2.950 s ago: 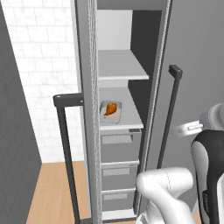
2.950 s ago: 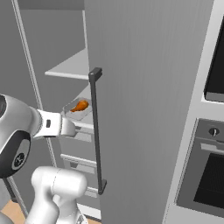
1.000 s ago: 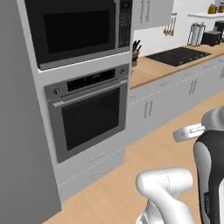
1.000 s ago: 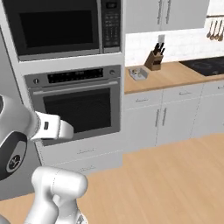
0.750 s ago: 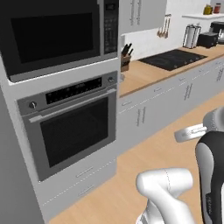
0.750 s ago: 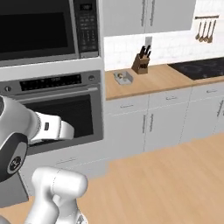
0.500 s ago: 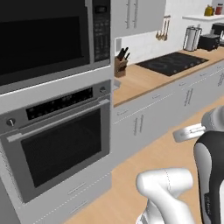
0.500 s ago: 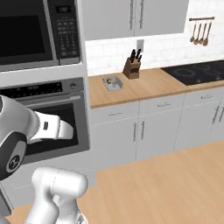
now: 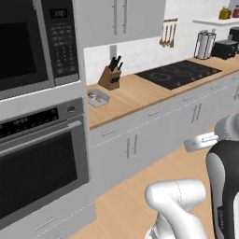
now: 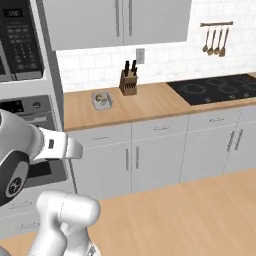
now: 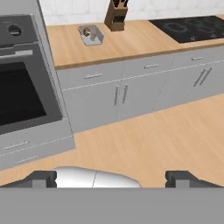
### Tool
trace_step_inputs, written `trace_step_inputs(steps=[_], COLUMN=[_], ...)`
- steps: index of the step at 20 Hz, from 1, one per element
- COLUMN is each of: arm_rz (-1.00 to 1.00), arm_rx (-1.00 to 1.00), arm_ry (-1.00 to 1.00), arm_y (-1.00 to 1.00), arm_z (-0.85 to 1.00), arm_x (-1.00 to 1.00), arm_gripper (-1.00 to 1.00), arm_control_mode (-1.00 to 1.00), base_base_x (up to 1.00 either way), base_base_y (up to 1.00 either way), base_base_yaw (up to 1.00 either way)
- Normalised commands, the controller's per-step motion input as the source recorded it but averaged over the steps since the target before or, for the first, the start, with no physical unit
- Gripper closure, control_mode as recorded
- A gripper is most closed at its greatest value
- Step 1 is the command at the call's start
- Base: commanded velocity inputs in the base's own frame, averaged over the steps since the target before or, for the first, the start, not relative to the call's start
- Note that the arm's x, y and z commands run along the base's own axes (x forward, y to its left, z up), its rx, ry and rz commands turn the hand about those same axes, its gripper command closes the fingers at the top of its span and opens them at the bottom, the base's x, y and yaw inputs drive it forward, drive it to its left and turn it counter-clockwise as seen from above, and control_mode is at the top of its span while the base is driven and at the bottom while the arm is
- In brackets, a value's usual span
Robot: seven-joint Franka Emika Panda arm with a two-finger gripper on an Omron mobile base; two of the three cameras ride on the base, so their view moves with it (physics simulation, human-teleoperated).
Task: Take the meat container that has the chicken drumstick and place it on the second highest rack of the freezer. Then take the vegetable container that has the mushroom and sweet potato and place it on the highest rack of the freezer.
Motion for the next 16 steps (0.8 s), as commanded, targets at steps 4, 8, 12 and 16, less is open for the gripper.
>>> trace_step_inputs(steps=[4,8,12,16], arm_rz=[0.00,0.00,0.00,0.00], arm_rx=[0.00,0.00,0.00,0.00], arm_ry=[0.00,0.00,0.00,0.00], arm_y=[0.00,0.00,0.00,0.00], arm_z=[0.00,0.00,0.00,0.00], arm_x=[0.00,0.00,0.00,0.00], arm_gripper=[-1.00,-1.00,-1.00,-1.00], arm_control_mode=[1.00,1.00,1.00,1.00], base_base_x=[0.81,0.79,0.64,0.62], base_base_y=[-0.68,-0.39,-0.51,-0.38], base_base_yaw=[0.26,0.37,0.40,0.26])
